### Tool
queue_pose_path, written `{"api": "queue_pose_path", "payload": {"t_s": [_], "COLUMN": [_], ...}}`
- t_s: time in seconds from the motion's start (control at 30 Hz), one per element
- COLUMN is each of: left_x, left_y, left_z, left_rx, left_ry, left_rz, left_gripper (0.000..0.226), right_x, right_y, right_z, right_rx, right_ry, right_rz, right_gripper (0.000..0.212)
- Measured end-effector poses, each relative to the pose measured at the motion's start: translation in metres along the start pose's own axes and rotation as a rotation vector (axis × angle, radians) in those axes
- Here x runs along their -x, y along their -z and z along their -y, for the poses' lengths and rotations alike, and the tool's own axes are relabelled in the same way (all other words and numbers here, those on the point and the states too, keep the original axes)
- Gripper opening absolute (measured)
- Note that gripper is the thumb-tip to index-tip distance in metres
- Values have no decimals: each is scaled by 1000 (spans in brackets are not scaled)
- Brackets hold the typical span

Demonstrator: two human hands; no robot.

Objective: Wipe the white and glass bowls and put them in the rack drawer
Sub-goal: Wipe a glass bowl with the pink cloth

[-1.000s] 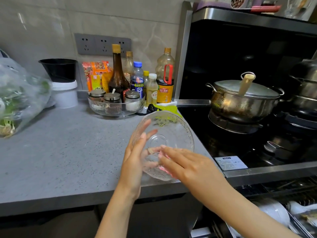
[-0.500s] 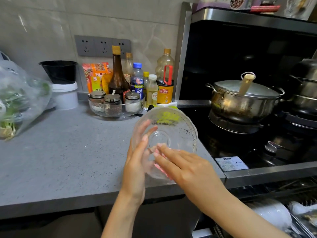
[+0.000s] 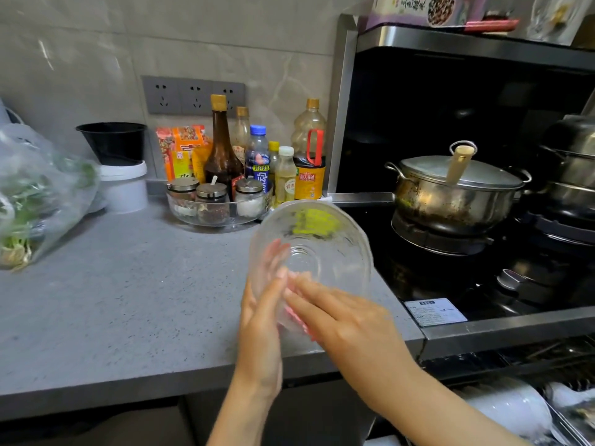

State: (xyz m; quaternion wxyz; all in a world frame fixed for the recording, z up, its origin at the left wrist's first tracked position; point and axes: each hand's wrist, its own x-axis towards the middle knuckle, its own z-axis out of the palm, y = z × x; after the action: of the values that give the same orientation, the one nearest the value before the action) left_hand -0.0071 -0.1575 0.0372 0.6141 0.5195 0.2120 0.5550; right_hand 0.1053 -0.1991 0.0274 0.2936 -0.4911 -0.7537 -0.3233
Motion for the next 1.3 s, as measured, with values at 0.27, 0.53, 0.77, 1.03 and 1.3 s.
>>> {"api": "queue_pose_path", "payload": {"t_s": [0.27, 0.53, 0.77, 1.03, 1.3], "left_x": [-14, 0, -15, -3, -22], "left_y": [15, -16, 16, -5, 38], "left_z": [-9, 12, -1, 9, -4], "left_rx": [-61, -55, -48, -43, -176], "left_ry": [47, -15, 93, 74, 344], "left_rz": [42, -54, 25, -33, 247], "left_gripper": [45, 43, 40, 39, 39], "right_x": [12, 7, 15, 4, 21], "right_y": [2, -14, -6, -15, -6], "right_z": [-22, -2, -30, 0, -56], "right_rx": [106, -34, 127, -151, 281], "right_ry": [88, -124, 85, -139, 279], "right_rz": [59, 79, 67, 103, 313], "right_gripper": [38, 53, 26, 38, 41]}}
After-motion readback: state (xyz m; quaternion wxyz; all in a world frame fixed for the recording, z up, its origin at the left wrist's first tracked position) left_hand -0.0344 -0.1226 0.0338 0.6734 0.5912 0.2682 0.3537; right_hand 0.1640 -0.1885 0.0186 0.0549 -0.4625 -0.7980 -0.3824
